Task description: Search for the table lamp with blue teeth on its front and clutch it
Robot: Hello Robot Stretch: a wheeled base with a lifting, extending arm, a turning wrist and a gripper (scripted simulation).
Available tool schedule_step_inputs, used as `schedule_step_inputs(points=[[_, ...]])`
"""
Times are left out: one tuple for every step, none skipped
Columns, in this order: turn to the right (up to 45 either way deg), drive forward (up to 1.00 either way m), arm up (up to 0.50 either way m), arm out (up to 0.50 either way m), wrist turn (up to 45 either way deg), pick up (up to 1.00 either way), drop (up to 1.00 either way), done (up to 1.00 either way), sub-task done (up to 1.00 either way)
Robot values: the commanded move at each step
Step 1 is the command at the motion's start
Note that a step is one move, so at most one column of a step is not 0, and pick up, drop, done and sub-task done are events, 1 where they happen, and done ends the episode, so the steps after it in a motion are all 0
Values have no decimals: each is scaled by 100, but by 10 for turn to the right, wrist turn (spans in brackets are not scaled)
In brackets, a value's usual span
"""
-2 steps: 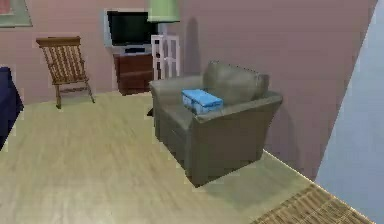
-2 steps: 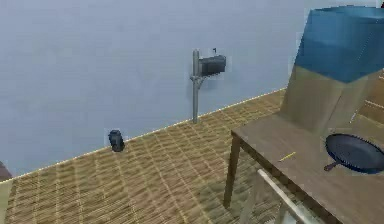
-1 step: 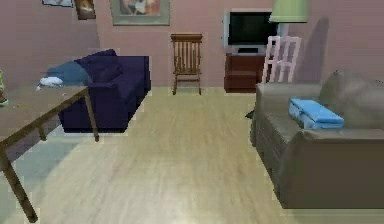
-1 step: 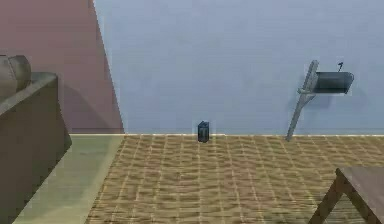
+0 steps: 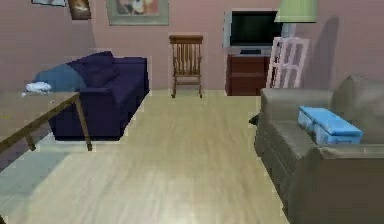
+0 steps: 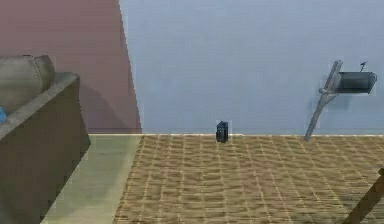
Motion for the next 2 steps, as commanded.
schedule_step_inputs(points=[[-180,0,0,0,0,0,0,0,0],[0,100,0,0,0,0,0,0,0]])
